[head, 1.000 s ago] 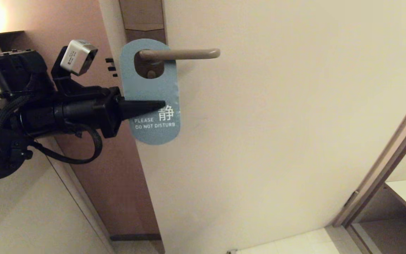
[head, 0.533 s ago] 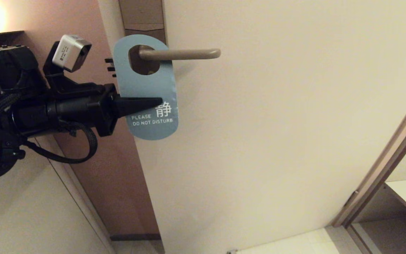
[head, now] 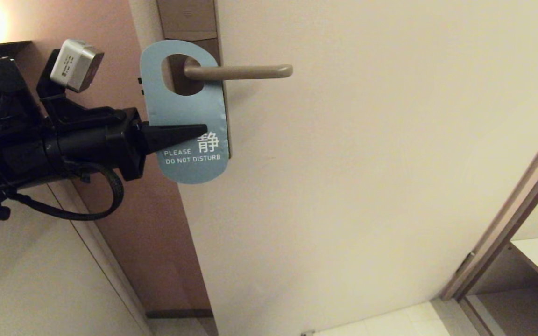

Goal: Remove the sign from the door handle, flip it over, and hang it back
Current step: Take down the sign

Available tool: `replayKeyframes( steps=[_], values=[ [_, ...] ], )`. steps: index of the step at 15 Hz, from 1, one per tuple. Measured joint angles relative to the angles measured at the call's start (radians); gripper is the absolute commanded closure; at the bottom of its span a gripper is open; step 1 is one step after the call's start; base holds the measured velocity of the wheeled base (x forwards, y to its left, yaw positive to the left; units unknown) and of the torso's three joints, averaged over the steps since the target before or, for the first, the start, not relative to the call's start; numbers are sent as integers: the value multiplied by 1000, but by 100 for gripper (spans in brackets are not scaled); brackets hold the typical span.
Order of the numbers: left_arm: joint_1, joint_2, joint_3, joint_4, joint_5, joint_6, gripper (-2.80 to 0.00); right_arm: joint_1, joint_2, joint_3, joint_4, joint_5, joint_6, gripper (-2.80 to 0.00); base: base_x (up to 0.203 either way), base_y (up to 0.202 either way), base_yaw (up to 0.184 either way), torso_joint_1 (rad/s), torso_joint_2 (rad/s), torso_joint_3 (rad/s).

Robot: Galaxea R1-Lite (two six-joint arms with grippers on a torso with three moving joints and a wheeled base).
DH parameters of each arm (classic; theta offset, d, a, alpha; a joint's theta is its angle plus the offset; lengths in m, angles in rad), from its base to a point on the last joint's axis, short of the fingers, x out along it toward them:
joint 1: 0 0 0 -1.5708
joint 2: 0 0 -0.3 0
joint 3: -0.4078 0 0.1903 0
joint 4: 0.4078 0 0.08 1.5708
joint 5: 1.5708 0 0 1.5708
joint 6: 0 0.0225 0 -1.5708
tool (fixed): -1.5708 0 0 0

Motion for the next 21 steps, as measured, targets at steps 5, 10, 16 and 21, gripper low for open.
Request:
replayKeyframes(
  steps=[5, 10, 16, 21],
  values=[
    [-52, -21, 10, 39, 149, 22, 0, 0, 0, 0, 0, 0, 0, 0, 0, 0, 0, 0, 0, 0],
    [-96, -28, 11, 101, 287, 85, 0, 0, 0, 0, 0, 0, 0, 0, 0, 0, 0, 0, 0, 0],
    [-224, -49, 14, 123, 516, 91, 0, 0, 0, 0, 0, 0, 0, 0, 0, 0, 0, 0, 0, 0],
    [-313, -71, 15, 160, 756, 124, 0, 0, 0, 0, 0, 0, 0, 0, 0, 0, 0, 0, 0, 0]
  ],
)
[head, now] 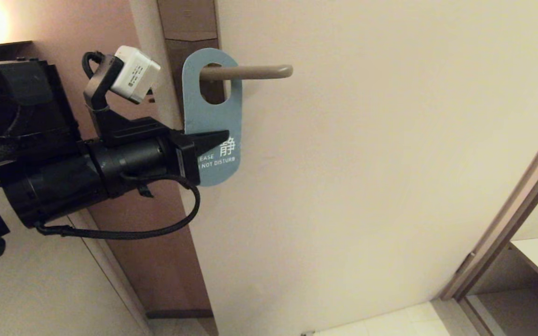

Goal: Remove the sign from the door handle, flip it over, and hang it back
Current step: Take down the sign

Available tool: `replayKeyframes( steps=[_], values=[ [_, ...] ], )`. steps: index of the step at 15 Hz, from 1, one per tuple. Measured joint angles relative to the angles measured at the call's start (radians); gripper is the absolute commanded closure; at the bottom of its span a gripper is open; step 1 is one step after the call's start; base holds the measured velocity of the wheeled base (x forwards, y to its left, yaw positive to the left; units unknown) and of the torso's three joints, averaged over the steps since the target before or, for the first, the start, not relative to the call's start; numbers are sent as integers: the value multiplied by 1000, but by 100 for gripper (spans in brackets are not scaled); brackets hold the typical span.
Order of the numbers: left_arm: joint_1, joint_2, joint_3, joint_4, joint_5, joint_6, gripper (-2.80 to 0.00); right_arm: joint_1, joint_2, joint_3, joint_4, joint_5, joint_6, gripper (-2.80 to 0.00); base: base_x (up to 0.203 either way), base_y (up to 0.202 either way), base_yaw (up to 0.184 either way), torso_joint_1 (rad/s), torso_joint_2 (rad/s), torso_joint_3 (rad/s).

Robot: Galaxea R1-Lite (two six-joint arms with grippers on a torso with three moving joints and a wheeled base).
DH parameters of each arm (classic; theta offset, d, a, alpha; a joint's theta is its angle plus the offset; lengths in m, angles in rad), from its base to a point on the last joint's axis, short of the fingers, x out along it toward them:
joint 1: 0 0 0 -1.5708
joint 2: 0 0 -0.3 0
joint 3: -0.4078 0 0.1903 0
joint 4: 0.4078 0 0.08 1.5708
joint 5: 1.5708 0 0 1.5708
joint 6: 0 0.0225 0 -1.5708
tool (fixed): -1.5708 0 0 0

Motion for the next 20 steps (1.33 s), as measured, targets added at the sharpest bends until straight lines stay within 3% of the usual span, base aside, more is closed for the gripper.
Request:
replayKeyframes(
  steps=[5, 10, 15, 20],
  values=[
    [-23, 1, -5, 0, 123, 62, 0, 0, 0, 0, 0, 1, 0, 0, 0, 0, 0, 0, 0, 0],
    [-83, 4, -6, 20, 302, 67, 0, 0, 0, 0, 0, 1, 0, 0, 0, 0, 0, 0, 0, 0],
    [-120, 24, -22, 23, 319, 67, 0, 0, 0, 0, 0, 0, 0, 0, 0, 0, 0, 0, 0, 0],
    [-127, 94, -130, 25, 383, 67, 0, 0, 0, 0, 0, 0, 0, 0, 0, 0, 0, 0, 0, 0]
  ],
)
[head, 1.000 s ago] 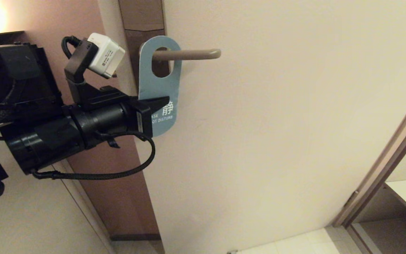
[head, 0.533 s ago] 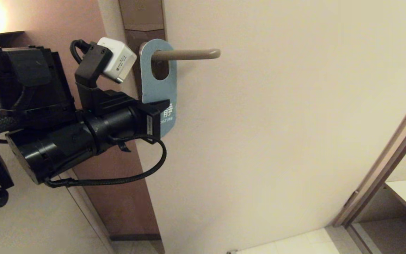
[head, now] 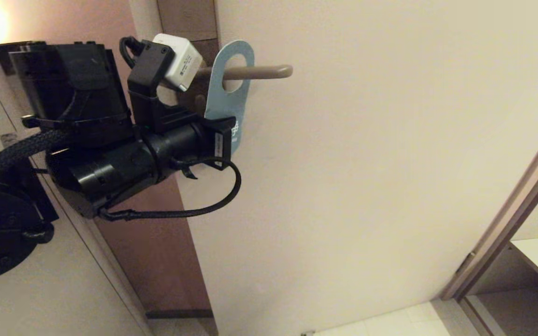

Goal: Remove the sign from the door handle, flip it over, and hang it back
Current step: Take down the sign

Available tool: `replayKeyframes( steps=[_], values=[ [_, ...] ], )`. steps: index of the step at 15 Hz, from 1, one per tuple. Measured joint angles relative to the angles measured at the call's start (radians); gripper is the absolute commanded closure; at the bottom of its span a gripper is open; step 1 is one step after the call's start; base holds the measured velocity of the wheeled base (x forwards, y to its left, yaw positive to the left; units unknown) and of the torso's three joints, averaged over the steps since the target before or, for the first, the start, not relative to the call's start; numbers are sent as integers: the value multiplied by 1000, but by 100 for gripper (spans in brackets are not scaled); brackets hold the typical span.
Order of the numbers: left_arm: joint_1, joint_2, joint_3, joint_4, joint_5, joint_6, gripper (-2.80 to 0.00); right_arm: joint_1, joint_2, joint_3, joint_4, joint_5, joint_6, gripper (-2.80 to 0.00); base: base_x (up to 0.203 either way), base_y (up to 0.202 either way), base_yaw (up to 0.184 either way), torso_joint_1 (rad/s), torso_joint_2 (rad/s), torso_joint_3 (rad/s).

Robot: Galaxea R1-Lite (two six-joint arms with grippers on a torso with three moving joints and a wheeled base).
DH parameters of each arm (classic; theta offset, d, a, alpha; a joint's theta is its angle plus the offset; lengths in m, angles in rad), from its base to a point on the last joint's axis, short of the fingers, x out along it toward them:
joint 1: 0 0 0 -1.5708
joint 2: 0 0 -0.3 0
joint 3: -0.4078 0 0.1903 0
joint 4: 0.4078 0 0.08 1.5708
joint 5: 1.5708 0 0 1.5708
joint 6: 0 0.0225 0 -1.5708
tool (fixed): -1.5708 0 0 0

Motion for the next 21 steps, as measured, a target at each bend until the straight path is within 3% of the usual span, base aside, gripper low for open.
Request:
replayKeyframes(
  steps=[7, 10, 15, 21],
  values=[
    [-64, 42, -15, -2, 122, 20, 0, 0, 0, 0, 0, 0, 0, 0, 0, 0, 0, 0, 0, 0],
    [-100, 47, -16, -3, 238, 51, 0, 0, 0, 0, 0, 0, 0, 0, 0, 0, 0, 0, 0, 0],
    [-132, 77, -59, -3, 355, 70, 0, 0, 0, 0, 0, 1, 0, 0, 0, 0, 0, 0, 0, 0],
    [-163, 163, -142, -4, 409, 77, 0, 0, 0, 0, 0, 1, 0, 0, 0, 0, 0, 0, 0, 0]
  ],
)
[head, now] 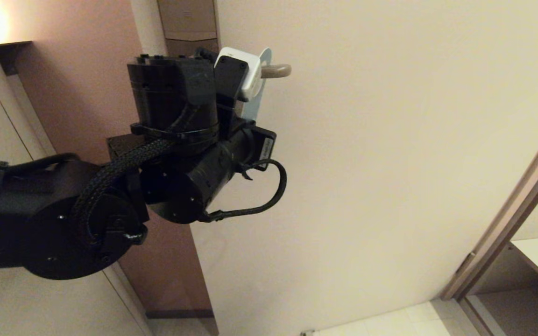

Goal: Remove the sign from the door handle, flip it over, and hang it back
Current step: Take down the sign, then hand it to the other hand

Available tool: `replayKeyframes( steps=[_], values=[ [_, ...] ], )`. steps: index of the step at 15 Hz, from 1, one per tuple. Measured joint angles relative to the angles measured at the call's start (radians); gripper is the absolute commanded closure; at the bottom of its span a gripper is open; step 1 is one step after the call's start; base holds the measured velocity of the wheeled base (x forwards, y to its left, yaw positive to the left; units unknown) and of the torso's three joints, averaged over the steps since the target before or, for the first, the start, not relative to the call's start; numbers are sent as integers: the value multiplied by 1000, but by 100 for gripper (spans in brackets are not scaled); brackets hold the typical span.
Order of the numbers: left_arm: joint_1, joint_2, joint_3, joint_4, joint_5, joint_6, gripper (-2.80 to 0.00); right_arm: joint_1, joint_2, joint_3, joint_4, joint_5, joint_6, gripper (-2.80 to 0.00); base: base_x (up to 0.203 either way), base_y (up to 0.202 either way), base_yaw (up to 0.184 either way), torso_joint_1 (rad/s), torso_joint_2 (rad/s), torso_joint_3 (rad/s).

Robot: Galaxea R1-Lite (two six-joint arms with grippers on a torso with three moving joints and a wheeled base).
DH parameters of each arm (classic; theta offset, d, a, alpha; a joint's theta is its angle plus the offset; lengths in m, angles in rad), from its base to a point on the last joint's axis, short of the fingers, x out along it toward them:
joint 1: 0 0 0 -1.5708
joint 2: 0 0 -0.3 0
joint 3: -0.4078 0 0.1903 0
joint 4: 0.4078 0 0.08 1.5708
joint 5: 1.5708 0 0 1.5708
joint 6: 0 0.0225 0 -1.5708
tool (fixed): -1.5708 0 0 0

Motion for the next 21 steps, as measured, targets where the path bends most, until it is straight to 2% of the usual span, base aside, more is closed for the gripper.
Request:
replayKeyframes(
  steps=[6, 16, 19, 21],
  values=[
    [-26, 108, -122, -3, 29, -1, 0, 0, 0, 0, 0, 0, 0, 0, 0, 0, 0, 0, 0, 0],
    [-27, 217, -221, -39, 26, -2, 0, 0, 0, 0, 0, 0, 0, 0, 0, 0, 0, 0, 0, 0],
    [-36, 227, -242, -39, -2, 0, 0, 0, 0, 0, 0, 0, 0, 0, 0, 0, 0, 0, 0, 0],
    [-64, 222, -242, -38, -59, -4, 0, 0, 0, 0, 0, -1, 0, 0, 0, 0, 0, 0, 0, 0]
  ],
)
